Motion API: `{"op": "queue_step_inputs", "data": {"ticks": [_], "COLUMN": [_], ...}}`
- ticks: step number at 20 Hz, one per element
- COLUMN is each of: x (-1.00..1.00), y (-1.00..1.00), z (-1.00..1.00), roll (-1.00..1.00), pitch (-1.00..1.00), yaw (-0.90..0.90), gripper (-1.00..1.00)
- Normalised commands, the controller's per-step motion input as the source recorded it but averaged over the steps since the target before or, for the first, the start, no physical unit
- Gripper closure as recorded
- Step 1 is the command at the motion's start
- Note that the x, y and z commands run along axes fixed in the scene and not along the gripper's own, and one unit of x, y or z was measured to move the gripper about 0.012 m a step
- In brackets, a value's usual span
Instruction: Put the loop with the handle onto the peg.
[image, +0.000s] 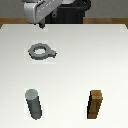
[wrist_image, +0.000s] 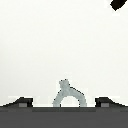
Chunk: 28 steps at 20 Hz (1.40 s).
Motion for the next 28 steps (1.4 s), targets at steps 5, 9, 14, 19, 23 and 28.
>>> {"op": "queue_step_inputs", "data": {"ticks": [5,9,14,19,23,28], "x": [0.0,0.0,0.0,0.0,0.0,0.0], "y": [0.0,0.0,0.0,0.0,0.0,0.0], "z": [-0.2,-0.75,-1.0,-0.4,-0.5,-0.2], "roll": [0.0,0.0,0.0,0.0,0.0,0.0], "pitch": [0.0,0.0,0.0,0.0,0.0,0.0], "yaw": [0.15,0.0,0.0,0.0,0.0,0.0], "gripper": [-1.0,-1.0,-1.0,-1.0,-1.0,-1.0]}}
